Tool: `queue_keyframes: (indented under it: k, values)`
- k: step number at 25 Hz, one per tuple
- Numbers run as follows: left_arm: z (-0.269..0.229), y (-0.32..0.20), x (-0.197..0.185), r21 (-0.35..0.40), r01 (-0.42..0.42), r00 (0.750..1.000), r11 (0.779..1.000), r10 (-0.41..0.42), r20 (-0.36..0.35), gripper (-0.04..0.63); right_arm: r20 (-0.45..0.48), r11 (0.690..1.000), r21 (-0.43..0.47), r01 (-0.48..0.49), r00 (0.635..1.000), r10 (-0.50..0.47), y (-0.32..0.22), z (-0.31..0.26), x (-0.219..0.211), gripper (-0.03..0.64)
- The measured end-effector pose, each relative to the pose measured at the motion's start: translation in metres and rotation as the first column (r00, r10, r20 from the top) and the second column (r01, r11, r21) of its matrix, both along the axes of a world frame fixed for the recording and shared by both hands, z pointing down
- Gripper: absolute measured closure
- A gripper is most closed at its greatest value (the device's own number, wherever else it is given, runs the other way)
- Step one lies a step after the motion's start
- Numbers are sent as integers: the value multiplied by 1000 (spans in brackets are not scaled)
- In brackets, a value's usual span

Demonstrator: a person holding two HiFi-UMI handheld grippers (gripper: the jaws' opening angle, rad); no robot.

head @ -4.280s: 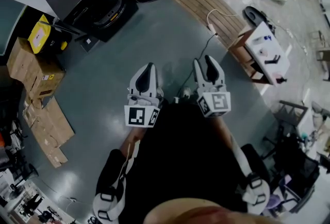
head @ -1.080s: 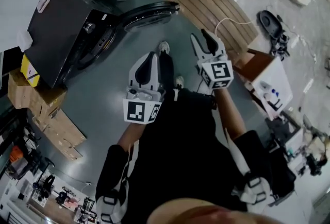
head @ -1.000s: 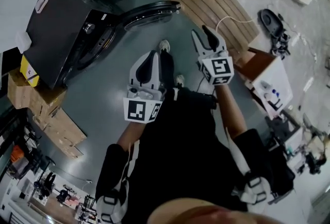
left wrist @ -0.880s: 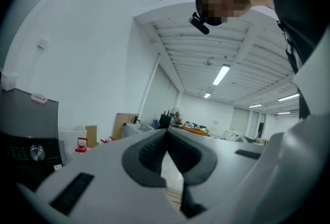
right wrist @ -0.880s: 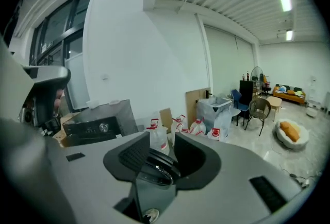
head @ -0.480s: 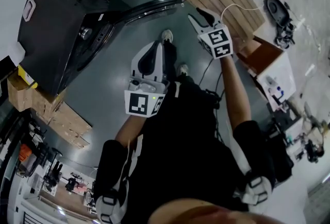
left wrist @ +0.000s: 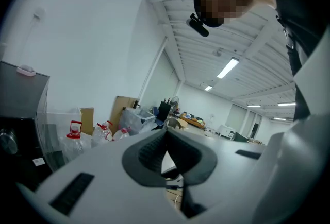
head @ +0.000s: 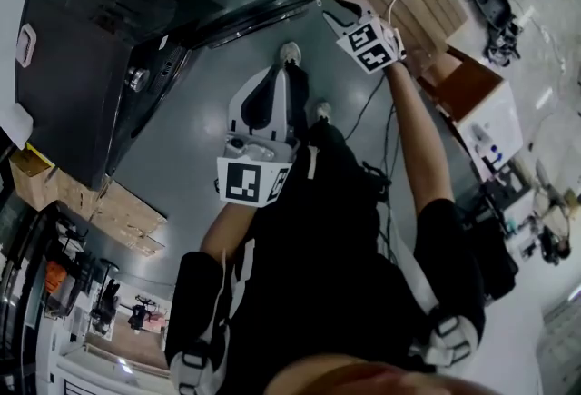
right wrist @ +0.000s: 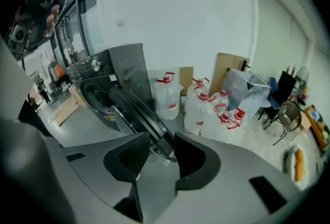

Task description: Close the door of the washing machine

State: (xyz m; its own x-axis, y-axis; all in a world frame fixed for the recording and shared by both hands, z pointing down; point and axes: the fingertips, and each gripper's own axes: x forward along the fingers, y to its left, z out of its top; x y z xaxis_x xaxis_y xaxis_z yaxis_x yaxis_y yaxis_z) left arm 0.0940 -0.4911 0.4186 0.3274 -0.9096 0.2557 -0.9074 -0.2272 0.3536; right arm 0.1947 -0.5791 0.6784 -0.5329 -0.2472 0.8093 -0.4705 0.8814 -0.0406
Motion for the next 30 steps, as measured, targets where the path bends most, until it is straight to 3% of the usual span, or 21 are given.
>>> queue_keyframes:
  k: [8, 14, 30]
  values:
    - [14, -15, 0, -31, 41, 998, 999, -43, -43, 589, -104, 995, 8, 97, 990, -95, -14, 61, -2, 482]
    - [27, -24, 0, -49, 62, 996, 997, -65, -55, 589, -206, 972, 47, 230, 954, -216, -29, 89, -8, 485]
    - [39, -22, -2, -63, 92, 995, 994, -95, -37, 589, -252, 919, 55, 390, 896, -365, -31, 131, -19, 535]
